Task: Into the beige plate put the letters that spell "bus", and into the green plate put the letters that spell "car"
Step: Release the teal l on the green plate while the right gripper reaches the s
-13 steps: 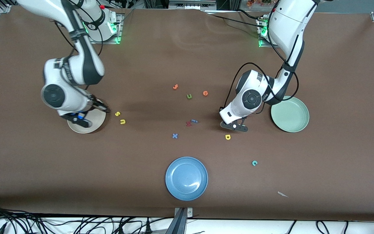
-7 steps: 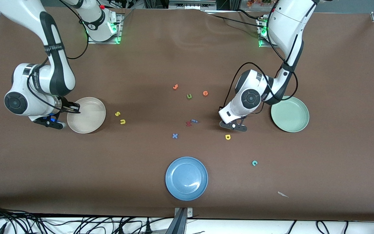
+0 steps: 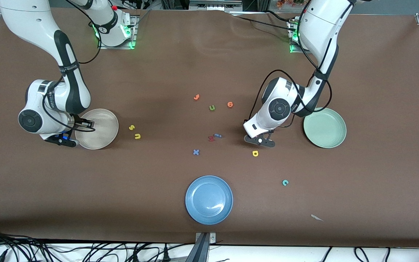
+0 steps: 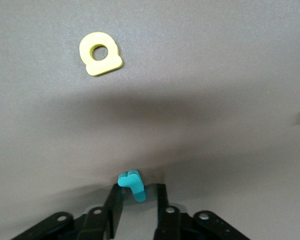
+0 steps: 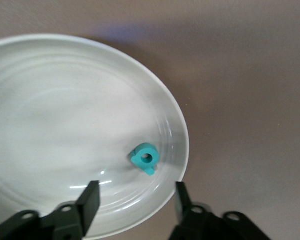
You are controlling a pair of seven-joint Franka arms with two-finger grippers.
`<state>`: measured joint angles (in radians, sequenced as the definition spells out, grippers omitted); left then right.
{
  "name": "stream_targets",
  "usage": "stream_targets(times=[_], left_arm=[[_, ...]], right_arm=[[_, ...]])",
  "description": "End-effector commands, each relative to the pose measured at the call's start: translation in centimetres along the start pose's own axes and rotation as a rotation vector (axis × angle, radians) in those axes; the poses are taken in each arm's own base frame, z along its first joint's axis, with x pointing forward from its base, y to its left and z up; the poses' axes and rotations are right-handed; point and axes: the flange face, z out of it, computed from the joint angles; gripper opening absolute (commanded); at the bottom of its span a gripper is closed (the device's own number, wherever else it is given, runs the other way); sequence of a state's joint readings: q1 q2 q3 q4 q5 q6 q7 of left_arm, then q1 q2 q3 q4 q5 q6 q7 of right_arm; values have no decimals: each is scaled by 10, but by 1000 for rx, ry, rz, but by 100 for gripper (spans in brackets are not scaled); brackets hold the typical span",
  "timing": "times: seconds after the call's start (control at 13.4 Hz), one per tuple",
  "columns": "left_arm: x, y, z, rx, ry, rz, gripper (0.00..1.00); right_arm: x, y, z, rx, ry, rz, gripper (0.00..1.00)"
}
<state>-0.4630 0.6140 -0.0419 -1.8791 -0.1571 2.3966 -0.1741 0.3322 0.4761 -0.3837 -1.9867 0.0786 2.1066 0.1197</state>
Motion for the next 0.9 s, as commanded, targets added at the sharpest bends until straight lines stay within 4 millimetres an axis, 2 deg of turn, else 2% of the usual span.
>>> stream_targets(times=[0.0,0.15,0.3,0.45,0.52,0.67,0.82], left_arm=[[1,3,2,-15,8,-7,22],[1,3,2,-15,8,-5,0],[1,3,0,-12,12,3,0],[3,2,-6,-12,21,7,0],[5,-3,-17,-15,36,9,0],[13,-45,-53,-29,66,-22,0],[11,-82,-84,-35,51,-13,0]], right_arm=[[-16,-24,-45,56,23,-38,99],[-29,-61,-66,78,54,-84,99],[-39,-100,-76,89,75,-148,99],[-48,-132,-74,112,87,-118,99],[-52,-146,-71,115,91,-134,99],[-53,-166,-52,106,100,-208,98],[-55,-180,-37,105,114,-317,98]])
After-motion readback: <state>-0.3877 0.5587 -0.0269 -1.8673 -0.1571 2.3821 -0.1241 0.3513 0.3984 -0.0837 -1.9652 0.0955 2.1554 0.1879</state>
